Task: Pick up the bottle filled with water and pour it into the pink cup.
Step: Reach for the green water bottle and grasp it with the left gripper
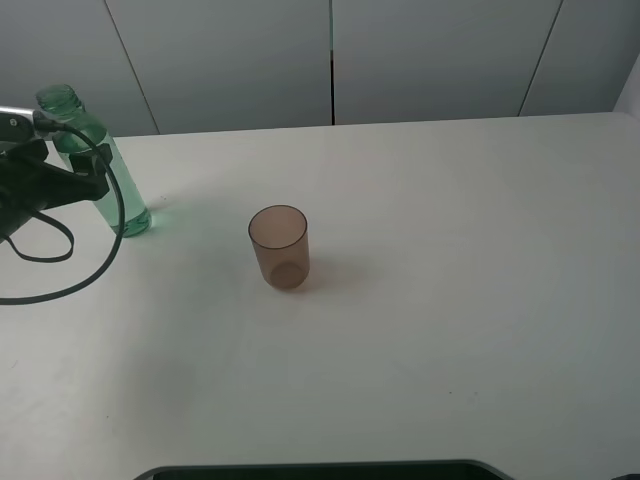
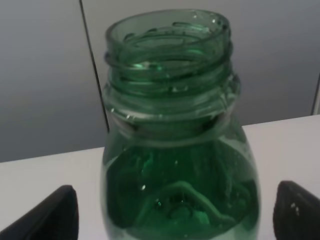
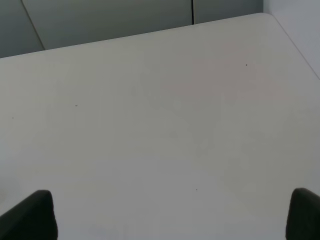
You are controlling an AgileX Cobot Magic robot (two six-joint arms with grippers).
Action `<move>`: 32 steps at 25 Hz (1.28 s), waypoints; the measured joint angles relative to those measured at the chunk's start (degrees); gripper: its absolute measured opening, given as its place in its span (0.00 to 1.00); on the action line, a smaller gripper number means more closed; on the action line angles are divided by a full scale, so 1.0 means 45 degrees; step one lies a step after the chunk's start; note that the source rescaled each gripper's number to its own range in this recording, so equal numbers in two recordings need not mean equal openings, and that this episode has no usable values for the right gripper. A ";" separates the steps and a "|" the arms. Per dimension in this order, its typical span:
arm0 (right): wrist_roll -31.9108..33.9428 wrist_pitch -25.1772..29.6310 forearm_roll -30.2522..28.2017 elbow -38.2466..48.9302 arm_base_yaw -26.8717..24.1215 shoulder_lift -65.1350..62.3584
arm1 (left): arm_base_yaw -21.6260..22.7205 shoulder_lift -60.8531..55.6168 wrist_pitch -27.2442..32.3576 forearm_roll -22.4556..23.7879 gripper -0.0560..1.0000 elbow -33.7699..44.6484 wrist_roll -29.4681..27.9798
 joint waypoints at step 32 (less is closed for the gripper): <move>0.0000 0.0000 0.0000 0.0000 0.0000 0.0000 | 0.0000 0.2453 0.0103 0.0983 0.99 -0.1754 -0.0002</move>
